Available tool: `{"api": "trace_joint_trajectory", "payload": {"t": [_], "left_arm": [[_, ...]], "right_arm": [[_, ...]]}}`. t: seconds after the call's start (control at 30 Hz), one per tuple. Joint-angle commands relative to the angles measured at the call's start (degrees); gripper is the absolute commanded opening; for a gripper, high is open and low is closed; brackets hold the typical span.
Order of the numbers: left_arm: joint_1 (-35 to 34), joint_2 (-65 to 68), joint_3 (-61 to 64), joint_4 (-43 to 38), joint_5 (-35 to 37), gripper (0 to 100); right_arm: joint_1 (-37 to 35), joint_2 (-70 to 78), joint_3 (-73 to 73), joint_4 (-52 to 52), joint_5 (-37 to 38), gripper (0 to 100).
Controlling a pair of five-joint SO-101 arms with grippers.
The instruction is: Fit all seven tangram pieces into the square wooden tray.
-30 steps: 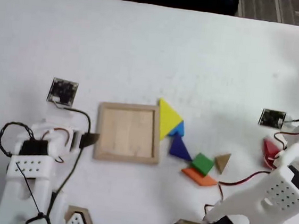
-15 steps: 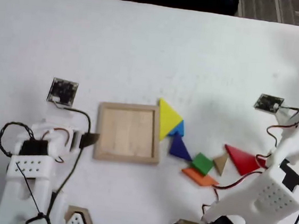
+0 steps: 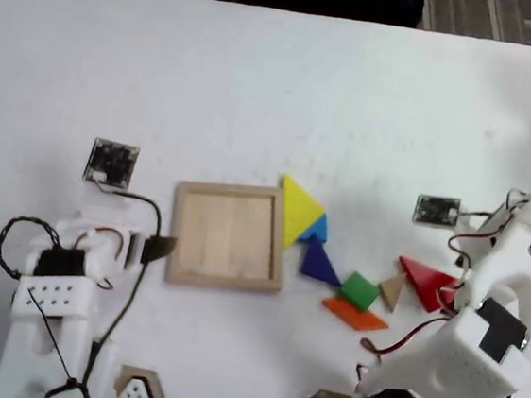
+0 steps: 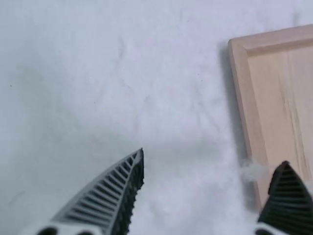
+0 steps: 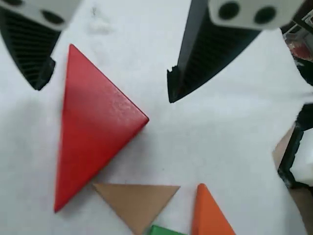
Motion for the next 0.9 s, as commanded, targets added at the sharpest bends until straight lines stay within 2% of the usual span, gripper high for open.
{"api": "trace_joint_trajectory", "payload": {"t": [0.0,0.6,0.87], "left_arm": [[0.8,-0.3,-0.7,-0.1,-0.6,39],[0.7,-0.3,-0.7,-0.1,-0.7,39],[0.7,-0.3,-0.7,-0.1,-0.7,39]], "right_arm": [[-1.9,-4.8,3.3,-1.2,0.9,35.5],[-2.2,-6.0,21.3,-28.3,0.5,35.4],[-1.3,-6.0,30.1,-44.4,0.4,35.4]]}}
